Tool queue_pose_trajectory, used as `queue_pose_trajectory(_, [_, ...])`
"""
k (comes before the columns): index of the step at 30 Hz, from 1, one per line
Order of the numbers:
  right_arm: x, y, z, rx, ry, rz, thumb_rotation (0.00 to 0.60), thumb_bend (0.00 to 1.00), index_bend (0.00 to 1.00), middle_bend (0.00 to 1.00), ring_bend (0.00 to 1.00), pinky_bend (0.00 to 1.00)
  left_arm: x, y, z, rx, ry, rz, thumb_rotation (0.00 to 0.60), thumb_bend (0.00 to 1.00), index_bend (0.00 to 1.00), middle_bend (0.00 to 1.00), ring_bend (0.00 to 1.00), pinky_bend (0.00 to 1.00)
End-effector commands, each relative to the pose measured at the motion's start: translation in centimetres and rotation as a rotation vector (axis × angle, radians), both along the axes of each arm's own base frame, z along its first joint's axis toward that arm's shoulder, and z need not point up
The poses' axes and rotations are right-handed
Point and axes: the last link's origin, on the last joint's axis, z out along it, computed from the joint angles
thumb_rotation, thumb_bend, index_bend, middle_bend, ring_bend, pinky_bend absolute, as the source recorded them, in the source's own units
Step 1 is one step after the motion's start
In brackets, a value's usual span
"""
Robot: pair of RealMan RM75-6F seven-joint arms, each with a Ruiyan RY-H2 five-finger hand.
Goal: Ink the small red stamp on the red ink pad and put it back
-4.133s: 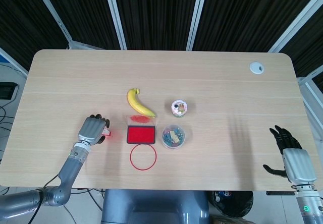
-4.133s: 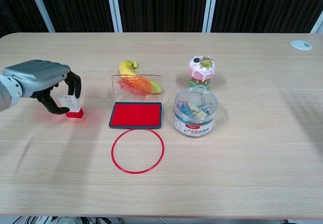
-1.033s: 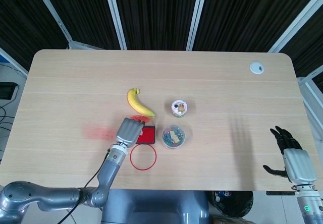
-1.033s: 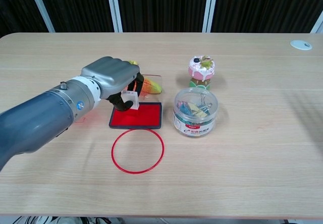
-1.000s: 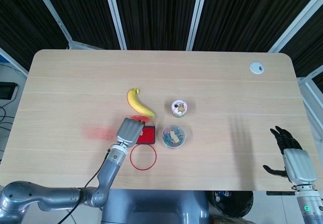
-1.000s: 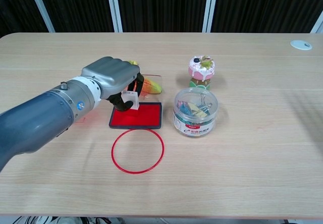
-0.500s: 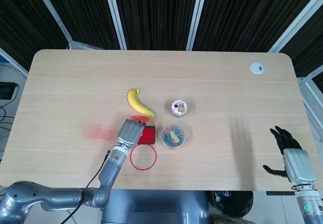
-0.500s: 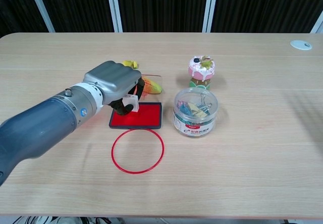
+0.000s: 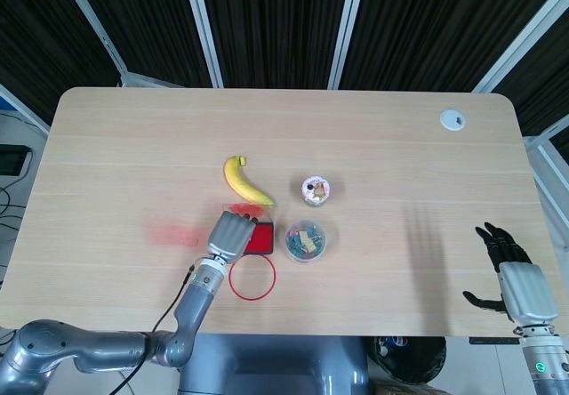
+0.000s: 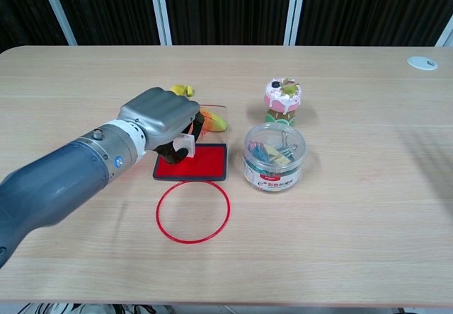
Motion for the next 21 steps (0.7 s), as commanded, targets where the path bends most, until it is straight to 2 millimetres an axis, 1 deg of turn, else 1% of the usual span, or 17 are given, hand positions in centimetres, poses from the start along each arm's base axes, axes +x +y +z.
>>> queue_pose_trajectory(1, [0.01, 0.0, 0.01, 0.0, -0.001, 0.0, 0.6, 0.13, 0.0, 0.0, 0.0, 0.18, 0.21, 0.14, 0.21, 0.005, -0.008, 0.0, 0.6, 0.54, 0.75, 0.76, 0.59, 0.66])
queue_pose_trajectory(11, [0.01, 0.03, -0.02, 0.001, 0.0, 0.0, 0.6, 0.13, 0.0, 0.0, 0.0, 0.18, 0.64, 0.31, 0.79, 0.012, -0.016, -0.011, 0.6, 0.54, 0.75, 0.76, 0.59, 0.66])
queue_pose_trajectory(21, [-0.01, 0.01, 0.0, 0.0, -0.001, -0.002, 0.6, 0.13, 0.0, 0.0, 0.0, 0.18, 0.23, 0.14, 0.43, 0.006, 0.001, -0.007, 0.6, 0.54, 0.75, 0.76, 0.59, 0.66])
